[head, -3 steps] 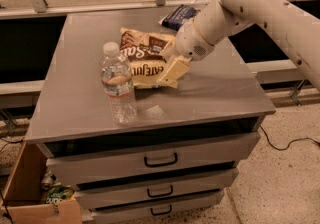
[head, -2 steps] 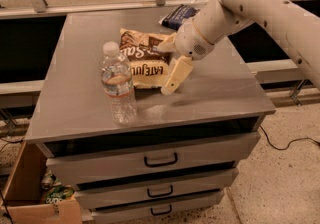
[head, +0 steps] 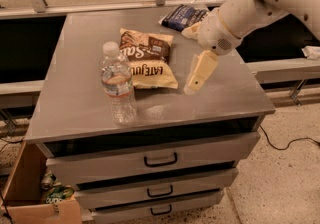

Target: Move brown chip bag near water bottle

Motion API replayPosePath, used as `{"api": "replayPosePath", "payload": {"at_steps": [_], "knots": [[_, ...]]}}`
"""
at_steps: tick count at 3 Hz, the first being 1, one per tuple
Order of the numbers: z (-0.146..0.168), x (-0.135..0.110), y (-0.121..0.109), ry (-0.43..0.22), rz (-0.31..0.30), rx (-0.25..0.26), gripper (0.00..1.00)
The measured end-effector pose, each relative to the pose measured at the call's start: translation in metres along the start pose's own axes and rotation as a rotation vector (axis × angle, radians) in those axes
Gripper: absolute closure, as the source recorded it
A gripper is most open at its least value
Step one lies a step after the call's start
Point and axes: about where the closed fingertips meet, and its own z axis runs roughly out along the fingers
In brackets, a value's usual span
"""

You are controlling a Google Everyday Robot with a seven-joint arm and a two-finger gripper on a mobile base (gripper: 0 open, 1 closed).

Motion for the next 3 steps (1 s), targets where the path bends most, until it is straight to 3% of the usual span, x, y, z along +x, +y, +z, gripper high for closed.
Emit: {"api": "replayPosePath", "payload": {"at_steps": [1,2,3], "knots": [[-0.050,0.006,0.012,0.001,0.034,0.125,0.00],[-0.092,0.019,0.025,-0.065,0.113,0.288,0.00],[-0.124,0.044,0.016,-0.079,0.174,0.415,0.00]]}}
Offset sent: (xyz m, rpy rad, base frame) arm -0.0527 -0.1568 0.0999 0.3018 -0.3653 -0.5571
